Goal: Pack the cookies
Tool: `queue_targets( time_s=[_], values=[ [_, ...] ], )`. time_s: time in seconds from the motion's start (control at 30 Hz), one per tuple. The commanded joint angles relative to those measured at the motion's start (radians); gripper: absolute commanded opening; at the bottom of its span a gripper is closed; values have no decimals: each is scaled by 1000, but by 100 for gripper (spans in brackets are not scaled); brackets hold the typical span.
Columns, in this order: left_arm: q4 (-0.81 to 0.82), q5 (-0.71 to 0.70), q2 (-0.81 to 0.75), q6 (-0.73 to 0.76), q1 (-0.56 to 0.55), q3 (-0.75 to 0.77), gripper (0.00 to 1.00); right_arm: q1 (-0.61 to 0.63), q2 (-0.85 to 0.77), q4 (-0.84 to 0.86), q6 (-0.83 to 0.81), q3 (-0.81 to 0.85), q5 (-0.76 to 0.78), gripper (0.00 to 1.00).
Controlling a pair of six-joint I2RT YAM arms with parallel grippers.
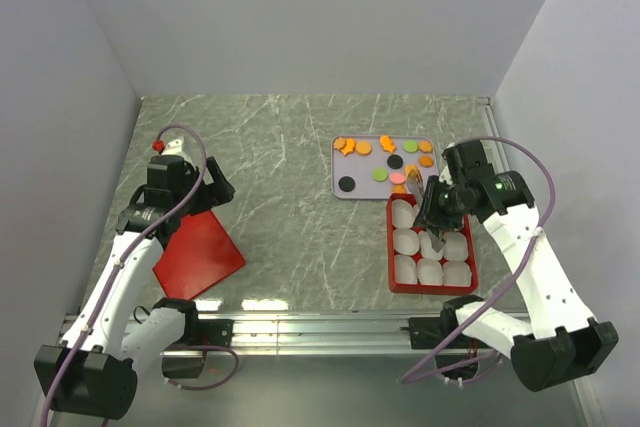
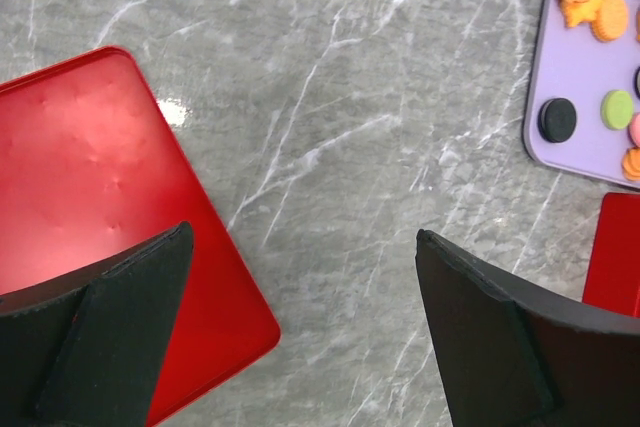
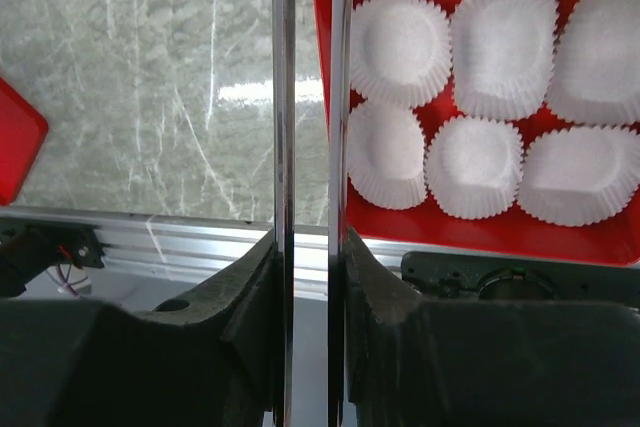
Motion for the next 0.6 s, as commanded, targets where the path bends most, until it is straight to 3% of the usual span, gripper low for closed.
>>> queue_targets(
  time_s=[0.0, 0.33, 0.57],
  values=[
    [41, 19, -31, 25, -6, -2, 99, 4, -63, 7, 7, -31, -27, 22],
    [49, 6, -52, 17, -6, -8, 99, 6, -213, -68, 45, -158, -138, 20],
    [49, -8, -73, 11, -14, -14, 99, 7, -235, -65, 27, -241, -152, 20]
  ],
)
